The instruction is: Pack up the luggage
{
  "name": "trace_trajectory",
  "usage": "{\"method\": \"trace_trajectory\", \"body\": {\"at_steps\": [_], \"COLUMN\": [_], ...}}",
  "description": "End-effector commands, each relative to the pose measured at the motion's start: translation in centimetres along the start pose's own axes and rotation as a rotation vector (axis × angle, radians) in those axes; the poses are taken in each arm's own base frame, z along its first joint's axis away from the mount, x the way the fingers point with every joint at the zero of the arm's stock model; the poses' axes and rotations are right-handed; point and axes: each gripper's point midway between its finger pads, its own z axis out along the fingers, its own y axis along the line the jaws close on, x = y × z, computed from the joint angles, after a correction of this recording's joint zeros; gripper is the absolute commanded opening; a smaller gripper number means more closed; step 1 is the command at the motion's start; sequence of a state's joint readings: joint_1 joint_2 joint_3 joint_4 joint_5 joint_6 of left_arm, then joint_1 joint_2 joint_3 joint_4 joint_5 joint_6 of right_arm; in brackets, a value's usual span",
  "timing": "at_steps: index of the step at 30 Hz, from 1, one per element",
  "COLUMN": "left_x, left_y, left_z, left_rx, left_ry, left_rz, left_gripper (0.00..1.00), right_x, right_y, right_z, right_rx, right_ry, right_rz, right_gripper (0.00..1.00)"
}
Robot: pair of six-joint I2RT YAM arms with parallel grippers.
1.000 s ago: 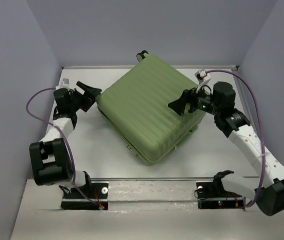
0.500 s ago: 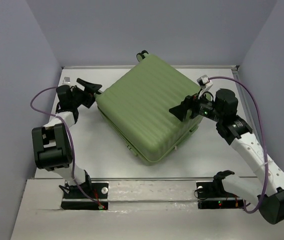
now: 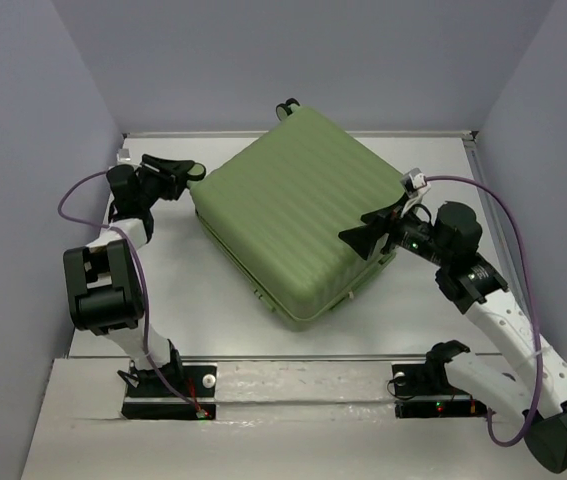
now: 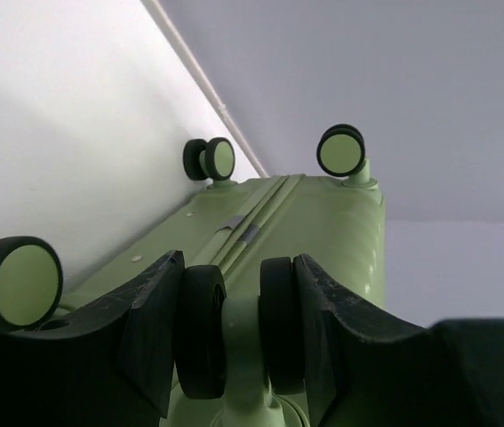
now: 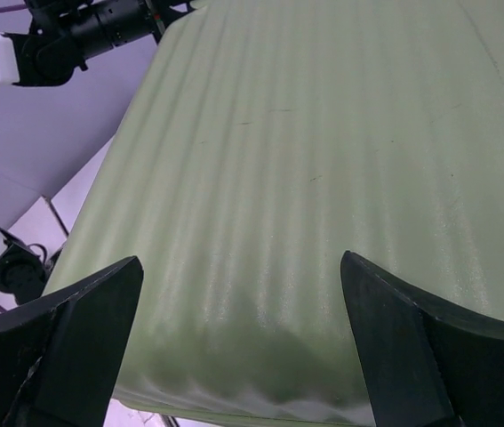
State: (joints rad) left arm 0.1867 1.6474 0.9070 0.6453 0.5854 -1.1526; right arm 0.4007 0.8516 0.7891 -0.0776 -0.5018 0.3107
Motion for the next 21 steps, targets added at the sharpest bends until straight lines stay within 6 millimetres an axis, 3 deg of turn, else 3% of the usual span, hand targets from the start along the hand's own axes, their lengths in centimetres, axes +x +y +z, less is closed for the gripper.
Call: {"method": "trace_trajectory", "body": {"at_steps": [1, 2, 3, 4, 7, 8, 11, 14, 16, 19, 21], "left_x": [-0.6, -0.9, -0.9, -1.2, -1.3, -1.4, -1.4, -1.6, -1.5, -1.3, -1.2], "left_y": [-15.3, -18.0, -18.8, -20.9, -23.9, -25.8, -27.5, -26.3, -24.3, -20.8, -18.8], "left_z": [-3.3, -4.4, -4.7, -5.4, -7.1, -8.0, -8.8, -7.9, -7.0, -5.7, -5.0], "left_rx": [0.381, 0.429, 0.428, 0.458, 0.487, 0.516, 0.522, 0.456, 0.41, 0.342, 0.305], "left_ry": [-0.008, -0.023, -0.021, -0.033, -0.049, -0.056, -0.059, -0.05, -0.04, -0.031, -0.028], "left_rz": [0.179, 0.211, 0.212, 0.238, 0.267, 0.289, 0.308, 0.316, 0.307, 0.285, 0.287], "left_gripper": [0.06, 0.06, 0.06, 0.06, 0.06, 0.06, 0.06, 0.06, 0.06, 0.06, 0.06], "right_x": [3.0, 3.7, 3.8, 4.1, 5.6, 6.3, 7.7, 9.4, 11.1, 11.6, 10.4], "right_y": [-0.3, -0.1, 0.3, 0.6, 1.2, 1.0, 1.3, 1.7, 2.1, 2.6, 2.4], "right_z": [-0.2, -0.3, -0.5, -0.7, -1.0, -1.1, -1.2, -1.1, -1.3, -1.8, -2.3], "right_rx": [0.025, 0.026, 0.02, 0.016, 0.01, 0.025, 0.035, 0.049, 0.059, 0.08, 0.096], "right_ry": [0.063, 0.072, 0.065, 0.065, 0.085, 0.101, 0.14, 0.182, 0.231, 0.236, 0.19], "right_rz": [0.073, 0.087, 0.089, 0.099, 0.108, 0.115, 0.126, 0.142, 0.146, 0.129, 0.107], "right_gripper": [0.97, 0.96, 0.94, 0.9, 0.86, 0.86, 0.88, 0.88, 0.88, 0.87, 0.87]}}
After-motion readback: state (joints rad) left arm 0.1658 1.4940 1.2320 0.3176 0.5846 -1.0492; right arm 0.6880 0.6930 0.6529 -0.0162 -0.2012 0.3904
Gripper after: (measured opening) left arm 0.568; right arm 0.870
